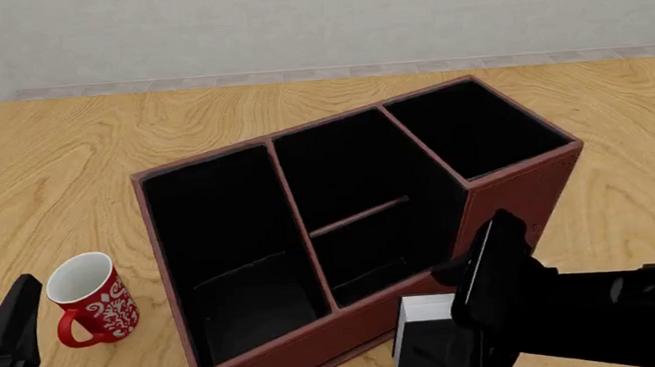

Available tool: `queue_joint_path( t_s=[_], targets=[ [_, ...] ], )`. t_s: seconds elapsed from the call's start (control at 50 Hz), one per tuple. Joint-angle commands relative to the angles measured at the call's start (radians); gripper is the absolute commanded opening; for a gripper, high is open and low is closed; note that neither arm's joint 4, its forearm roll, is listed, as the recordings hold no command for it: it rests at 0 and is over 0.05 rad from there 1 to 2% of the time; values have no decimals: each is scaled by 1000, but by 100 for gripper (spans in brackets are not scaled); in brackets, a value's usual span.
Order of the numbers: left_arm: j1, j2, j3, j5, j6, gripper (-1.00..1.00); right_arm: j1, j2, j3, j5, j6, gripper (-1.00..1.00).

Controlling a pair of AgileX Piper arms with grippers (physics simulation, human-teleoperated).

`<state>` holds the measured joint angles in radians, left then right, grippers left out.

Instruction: Pick up the book and place it in the right compartment of the caddy.

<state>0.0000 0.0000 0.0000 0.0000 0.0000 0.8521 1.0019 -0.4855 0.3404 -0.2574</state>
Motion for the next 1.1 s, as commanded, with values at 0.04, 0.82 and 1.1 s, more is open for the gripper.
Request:
queue_joint_path(
  t_s=[0.04, 0.82, 1.1],
  targets=[
    [0, 0, 0, 0, 0, 100, -6, 23, 14, -29, 8, 100],
    [0, 0, 0, 0, 0, 100, 25, 69, 61, -106, 57, -100],
    [0, 0, 0, 0, 0, 100, 37, 46, 54, -80, 56, -100]
  ],
)
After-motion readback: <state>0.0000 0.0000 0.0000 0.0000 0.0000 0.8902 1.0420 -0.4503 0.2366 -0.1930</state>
